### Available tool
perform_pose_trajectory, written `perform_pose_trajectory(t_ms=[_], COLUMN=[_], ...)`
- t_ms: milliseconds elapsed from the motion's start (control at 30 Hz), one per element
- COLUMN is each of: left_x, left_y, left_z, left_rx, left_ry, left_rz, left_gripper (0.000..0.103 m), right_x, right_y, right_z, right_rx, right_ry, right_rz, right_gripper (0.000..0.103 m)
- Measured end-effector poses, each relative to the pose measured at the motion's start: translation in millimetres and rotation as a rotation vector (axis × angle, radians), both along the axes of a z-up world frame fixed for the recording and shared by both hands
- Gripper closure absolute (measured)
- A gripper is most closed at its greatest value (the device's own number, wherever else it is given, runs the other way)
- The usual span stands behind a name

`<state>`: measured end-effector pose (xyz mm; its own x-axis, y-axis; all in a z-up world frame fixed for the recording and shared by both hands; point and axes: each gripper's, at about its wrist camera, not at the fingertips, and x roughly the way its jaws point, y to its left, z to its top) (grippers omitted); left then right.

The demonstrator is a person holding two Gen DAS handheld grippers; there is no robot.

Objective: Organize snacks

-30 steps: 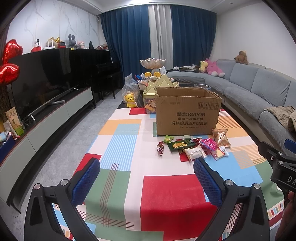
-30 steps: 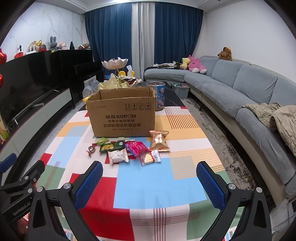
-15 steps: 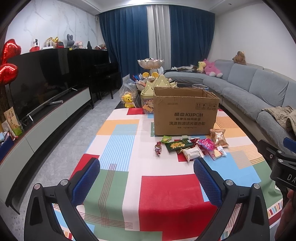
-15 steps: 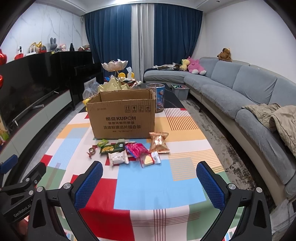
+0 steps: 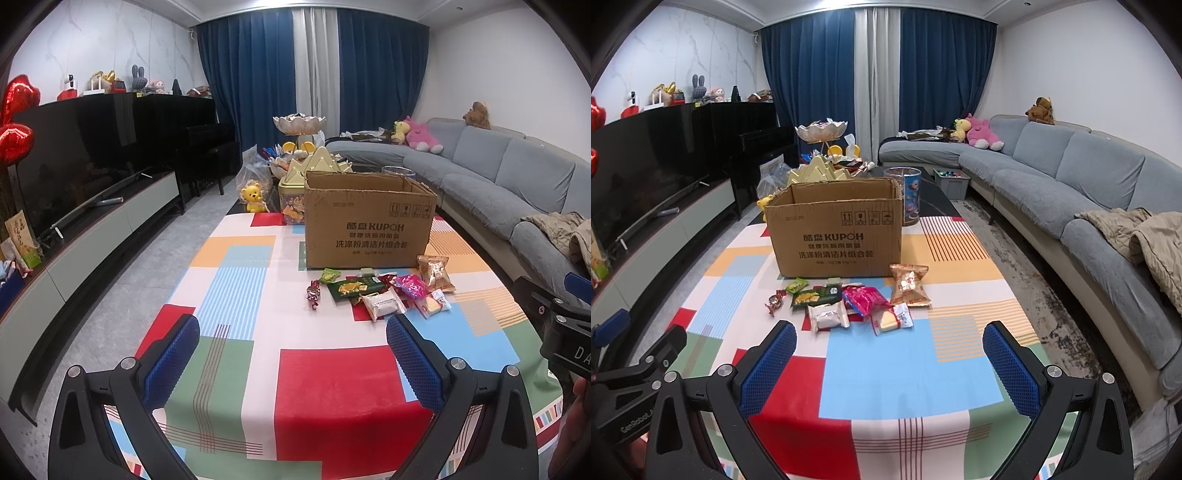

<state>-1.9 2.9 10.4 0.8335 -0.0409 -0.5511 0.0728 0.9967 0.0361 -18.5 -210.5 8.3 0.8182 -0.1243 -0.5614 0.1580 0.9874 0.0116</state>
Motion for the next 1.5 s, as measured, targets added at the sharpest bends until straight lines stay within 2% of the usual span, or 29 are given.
perform_pose_trajectory(t_ms=[1033, 1500], left_x=[4, 24], left_y=[-1, -10], left_z=[-3, -14], left_rx=[0.007, 0.019], left_ry=[-0.005, 0.014], left_rz=[-0.007, -0.034], left_gripper=[0.0, 0.0], right_x=[4, 27], right_y=[0, -6], right_z=[0, -16], right_rx=[-0.001, -0.013], right_ry=[0.005, 0.028], right_rz=[-0.003, 0.002], right_gripper=[0.0, 0.0])
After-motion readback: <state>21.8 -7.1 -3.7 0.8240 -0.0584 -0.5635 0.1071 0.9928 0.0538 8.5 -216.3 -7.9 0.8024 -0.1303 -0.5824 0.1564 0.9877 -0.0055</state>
